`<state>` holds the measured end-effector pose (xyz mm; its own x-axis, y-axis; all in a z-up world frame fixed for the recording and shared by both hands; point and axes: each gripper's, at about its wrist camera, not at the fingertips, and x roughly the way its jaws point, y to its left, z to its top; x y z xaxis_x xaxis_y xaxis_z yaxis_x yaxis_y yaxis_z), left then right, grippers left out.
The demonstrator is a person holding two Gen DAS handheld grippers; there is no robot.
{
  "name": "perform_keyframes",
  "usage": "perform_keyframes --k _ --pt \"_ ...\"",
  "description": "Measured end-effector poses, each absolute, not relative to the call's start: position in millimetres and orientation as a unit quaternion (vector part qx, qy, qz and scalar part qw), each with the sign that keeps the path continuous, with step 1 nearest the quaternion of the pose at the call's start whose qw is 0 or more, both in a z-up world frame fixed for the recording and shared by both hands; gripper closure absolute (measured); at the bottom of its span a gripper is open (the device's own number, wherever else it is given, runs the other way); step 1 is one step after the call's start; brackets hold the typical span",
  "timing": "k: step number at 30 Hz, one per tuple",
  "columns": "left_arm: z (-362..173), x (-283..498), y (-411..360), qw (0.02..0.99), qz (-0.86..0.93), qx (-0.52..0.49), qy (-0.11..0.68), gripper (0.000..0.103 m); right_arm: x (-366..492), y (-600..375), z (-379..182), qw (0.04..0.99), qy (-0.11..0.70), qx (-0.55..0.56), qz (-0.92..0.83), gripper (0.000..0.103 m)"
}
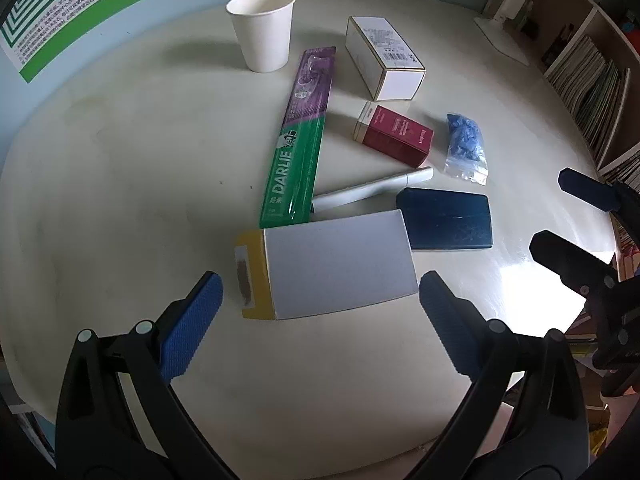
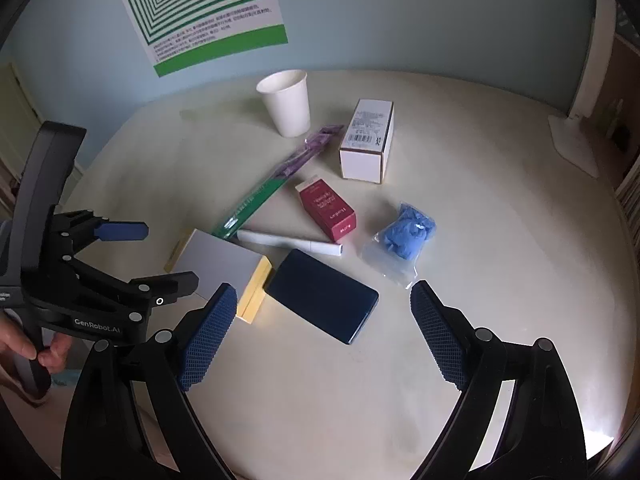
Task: Collect trash
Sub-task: 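Bring both grippers back over the table, then move the left gripper onto the white-yellow box and close it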
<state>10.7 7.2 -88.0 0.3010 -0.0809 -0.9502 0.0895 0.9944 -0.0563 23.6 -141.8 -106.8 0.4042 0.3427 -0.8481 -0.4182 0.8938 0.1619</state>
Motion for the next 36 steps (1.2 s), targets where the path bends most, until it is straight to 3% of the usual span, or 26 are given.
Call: perform_keyframes --k 19,36 --pt "-128.4 40.1 10.1 0.776 -0.056 0.004 0.628 0.007 44.5 -140.6 -155.4 0.806 0.544 -0.076 0.221 0.015" --pt "-125.3 40.3 -7.7 0.778 -0.065 0.010 0.625 0.007 56.3 -133.5 -167.4 0.794 0.551 -0.103 0.234 0.015"
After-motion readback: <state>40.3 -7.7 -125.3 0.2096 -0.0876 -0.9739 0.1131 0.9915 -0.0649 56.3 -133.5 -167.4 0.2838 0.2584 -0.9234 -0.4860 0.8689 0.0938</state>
